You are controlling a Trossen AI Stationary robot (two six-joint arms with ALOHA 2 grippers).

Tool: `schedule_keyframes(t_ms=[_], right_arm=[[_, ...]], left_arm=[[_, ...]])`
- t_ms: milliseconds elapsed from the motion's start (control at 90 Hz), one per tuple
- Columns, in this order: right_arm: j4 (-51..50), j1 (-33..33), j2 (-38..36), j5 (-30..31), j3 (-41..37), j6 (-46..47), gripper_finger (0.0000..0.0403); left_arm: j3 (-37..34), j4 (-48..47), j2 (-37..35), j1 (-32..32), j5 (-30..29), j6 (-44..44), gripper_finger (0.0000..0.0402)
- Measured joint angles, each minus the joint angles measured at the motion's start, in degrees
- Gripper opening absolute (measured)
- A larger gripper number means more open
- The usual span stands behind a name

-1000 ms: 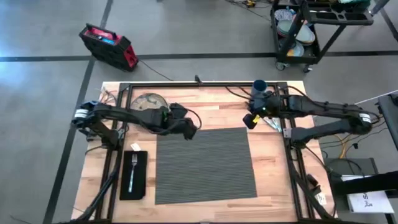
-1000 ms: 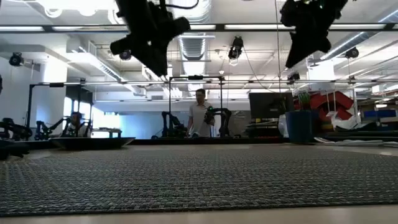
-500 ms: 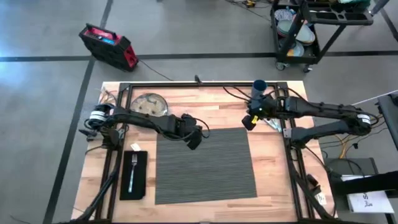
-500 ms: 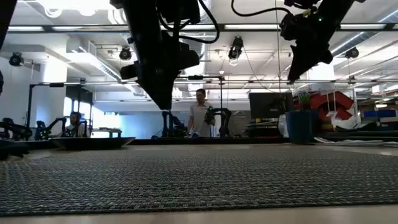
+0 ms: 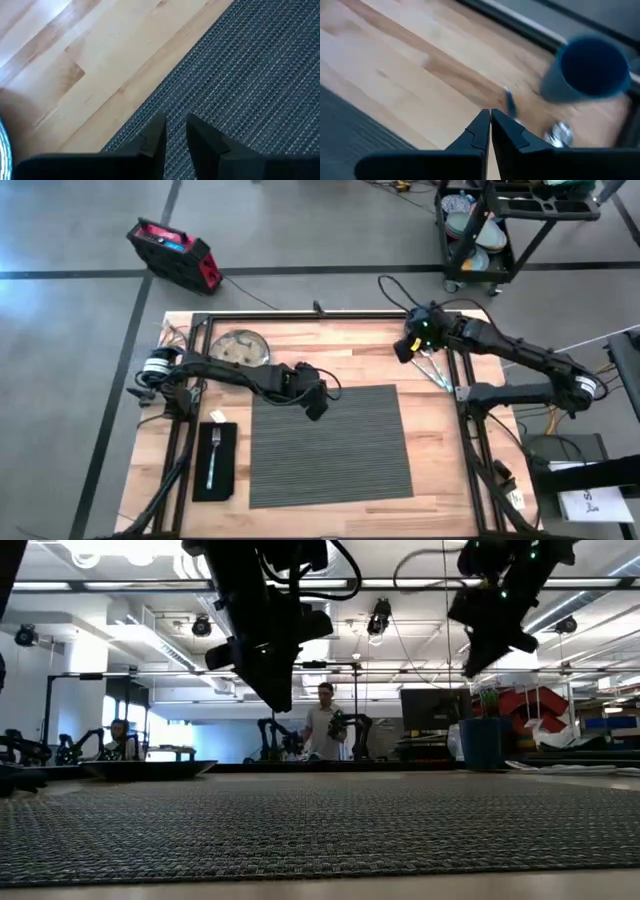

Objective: Set table place
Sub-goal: Put the white and blue patterned knife on the dark blue table mat

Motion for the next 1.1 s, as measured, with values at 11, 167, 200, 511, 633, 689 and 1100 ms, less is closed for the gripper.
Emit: schedule_keyframes(t_ms=[11,167,200,511,633,689,1100], right_arm=[[-0.17,-0.23,0.00,-0.01,-0.41,0.17,0.0000],[-0.33,-1.86,0.00,-0.09,-6.32,3.52,0.0000],[-0.34,-2.00,0.00,-0.06,-7.38,4.17,0.0000],[1.44,-2.08,0.00,-0.05,-14.55,9.89,0.0000],[1.50,-2.08,0.00,-0.05,-16.23,9.90,0.0014],[1.46,-2.08,0.02,-0.07,-16.85,9.90,0.0027],[5.88,-2.23,0.03,1.43,-18.98,7.95,0.0145]], left_arm=[[0.00,0.00,0.00,0.00,0.01,0.00,0.0059],[0.00,0.06,-0.02,0.00,-0.01,0.80,0.0059],[0.00,0.10,-0.02,0.00,-0.01,0.85,0.0059],[0.00,0.24,-0.02,0.00,-0.04,0.91,0.0059],[0.00,0.34,-0.02,0.00,0.11,0.91,0.0059],[0.00,0.41,-0.02,0.00,0.16,0.90,0.0059],[0.00,0.68,-0.09,0.00,0.22,0.90,0.0059]])
